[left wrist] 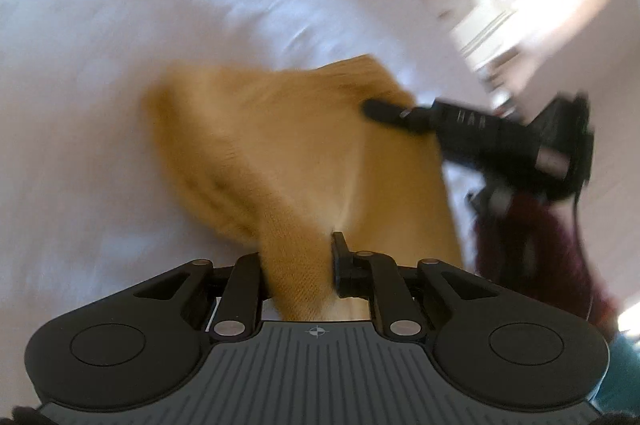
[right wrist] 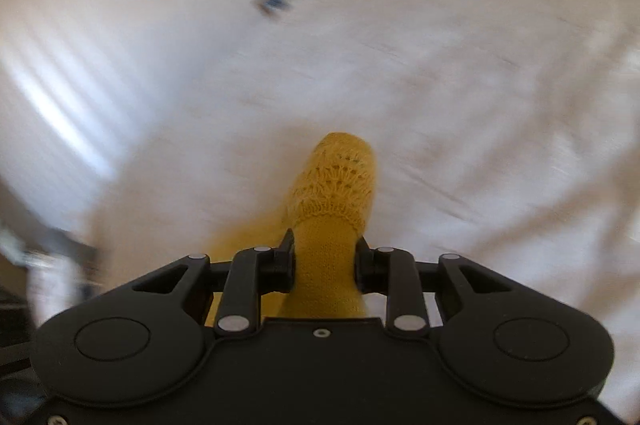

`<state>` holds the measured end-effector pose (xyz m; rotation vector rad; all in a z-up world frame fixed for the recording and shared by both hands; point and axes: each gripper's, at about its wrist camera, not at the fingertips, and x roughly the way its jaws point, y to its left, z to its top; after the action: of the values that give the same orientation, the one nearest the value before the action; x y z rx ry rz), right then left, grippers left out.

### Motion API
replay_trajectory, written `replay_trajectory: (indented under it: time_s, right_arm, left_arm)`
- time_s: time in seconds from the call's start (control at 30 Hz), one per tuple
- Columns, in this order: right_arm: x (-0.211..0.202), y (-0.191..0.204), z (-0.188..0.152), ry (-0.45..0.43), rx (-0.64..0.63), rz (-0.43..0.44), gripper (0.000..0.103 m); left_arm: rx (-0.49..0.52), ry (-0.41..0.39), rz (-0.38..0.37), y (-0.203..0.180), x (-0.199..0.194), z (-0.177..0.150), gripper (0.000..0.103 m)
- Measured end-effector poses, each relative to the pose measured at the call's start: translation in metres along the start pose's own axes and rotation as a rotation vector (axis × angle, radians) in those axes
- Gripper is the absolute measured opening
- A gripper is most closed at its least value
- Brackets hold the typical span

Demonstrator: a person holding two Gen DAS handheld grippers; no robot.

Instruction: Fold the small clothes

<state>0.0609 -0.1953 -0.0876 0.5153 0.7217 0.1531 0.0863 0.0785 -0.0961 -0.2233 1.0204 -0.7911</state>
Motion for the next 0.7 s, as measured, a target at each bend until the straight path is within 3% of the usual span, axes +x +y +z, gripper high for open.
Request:
replay_trajectory:
  time_s: [0.07,0.23,0.37,0.43,0.5,0.7]
  right_arm:
    - [0.015,-0.015,-0.009,0.021,0.000,-0.077,0.047]
    - [0.013,-0.027,-0.011,-0.035,0.034,-0.072,0.059]
    - [-0.001,-0.020,-0.007,-0.083,-0.020,-0.067,0.063]
    - [-0.010,-0.019,-0.007,-0.111,-0.043,-0.064,0.064]
    - [-0.027,-0.013,-0.016,-0.132,-0.085,-0.062,0.064]
    - [-0.046,0.020,-0.040,-0.132,-0.247,0.003,0.064]
  left_arm:
    - [-0.007,0.048,0.064,0.011,0.013,-0.018,0.018]
    - [-0.047,0.004,0.056,0.022,0.009,-0.024,0.023]
    - [0.017,-0.046,0.073,0.010,-0.017,-0.022,0.024]
    - [0.043,-0.094,0.071,0.003,-0.029,-0.015,0.031]
    - [0.048,-0.150,0.062,0.000,-0.038,-0.006,0.044]
    - [-0.020,-0.188,0.102,0.013,-0.019,0.034,0.047]
